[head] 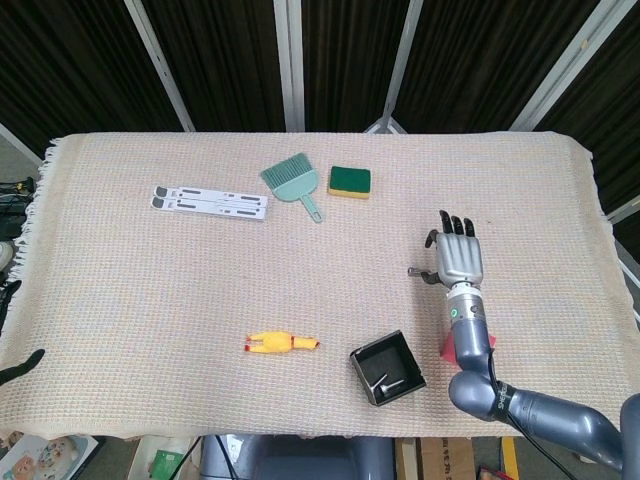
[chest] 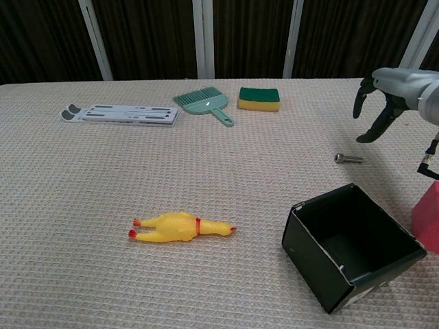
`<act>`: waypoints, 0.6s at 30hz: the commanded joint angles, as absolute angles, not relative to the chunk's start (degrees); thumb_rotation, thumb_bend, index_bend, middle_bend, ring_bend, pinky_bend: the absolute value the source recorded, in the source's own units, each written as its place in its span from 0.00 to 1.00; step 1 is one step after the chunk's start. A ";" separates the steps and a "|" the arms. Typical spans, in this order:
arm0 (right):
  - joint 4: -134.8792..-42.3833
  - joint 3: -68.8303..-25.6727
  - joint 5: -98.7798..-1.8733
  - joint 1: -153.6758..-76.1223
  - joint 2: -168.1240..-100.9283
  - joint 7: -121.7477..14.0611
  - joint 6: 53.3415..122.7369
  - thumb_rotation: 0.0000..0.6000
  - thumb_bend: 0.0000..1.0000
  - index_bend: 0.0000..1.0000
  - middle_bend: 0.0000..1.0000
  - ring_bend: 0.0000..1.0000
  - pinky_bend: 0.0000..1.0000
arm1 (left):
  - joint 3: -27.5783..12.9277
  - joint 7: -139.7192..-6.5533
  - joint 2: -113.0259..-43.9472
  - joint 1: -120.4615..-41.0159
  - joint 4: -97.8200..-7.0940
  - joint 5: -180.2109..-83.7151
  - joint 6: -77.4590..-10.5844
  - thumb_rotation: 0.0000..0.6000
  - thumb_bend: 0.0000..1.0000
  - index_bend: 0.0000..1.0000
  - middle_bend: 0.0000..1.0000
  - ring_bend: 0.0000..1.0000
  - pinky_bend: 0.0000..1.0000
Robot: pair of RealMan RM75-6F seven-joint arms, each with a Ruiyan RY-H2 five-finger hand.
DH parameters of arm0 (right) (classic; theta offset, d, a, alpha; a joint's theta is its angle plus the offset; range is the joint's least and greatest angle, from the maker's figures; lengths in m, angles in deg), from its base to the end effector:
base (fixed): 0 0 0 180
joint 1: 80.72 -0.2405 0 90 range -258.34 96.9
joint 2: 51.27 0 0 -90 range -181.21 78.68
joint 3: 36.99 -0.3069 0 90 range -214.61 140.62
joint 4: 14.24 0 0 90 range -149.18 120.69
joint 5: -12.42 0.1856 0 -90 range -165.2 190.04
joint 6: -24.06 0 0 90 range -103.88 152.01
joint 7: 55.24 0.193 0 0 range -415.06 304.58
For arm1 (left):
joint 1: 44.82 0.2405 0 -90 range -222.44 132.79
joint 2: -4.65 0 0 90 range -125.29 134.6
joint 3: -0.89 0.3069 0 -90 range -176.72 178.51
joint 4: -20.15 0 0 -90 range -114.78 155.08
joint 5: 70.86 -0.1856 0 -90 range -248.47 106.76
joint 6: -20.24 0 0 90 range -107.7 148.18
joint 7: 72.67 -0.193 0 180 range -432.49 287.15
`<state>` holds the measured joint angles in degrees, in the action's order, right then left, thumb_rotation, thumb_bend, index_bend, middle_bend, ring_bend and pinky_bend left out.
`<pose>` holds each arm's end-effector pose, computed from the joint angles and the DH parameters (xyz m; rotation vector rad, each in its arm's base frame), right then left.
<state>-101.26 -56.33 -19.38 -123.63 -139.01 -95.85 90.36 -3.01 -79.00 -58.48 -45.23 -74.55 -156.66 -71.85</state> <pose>-0.2331 -0.4520 0.0494 1.4046 -1.0713 0.6612 -0.3467 0.2066 0.2312 -1.2883 -0.7832 -0.8612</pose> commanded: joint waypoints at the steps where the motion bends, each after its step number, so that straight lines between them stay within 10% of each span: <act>1: -99.34 -55.69 -18.91 -123.61 -140.10 -94.98 90.14 1.00 0.24 0.48 0.08 0.09 0.00 | -3.14 -78.95 -58.52 -45.25 -74.53 -156.44 -71.83 1.00 0.23 0.11 0.00 0.00 0.00; 18: -92.33 -53.61 -20.93 -123.21 -144.70 -91.29 88.05 1.00 0.25 0.49 0.08 0.09 0.00 | -3.15 -79.79 -58.89 -45.39 -74.62 -156.38 -71.69 1.00 0.23 0.11 0.00 0.00 0.00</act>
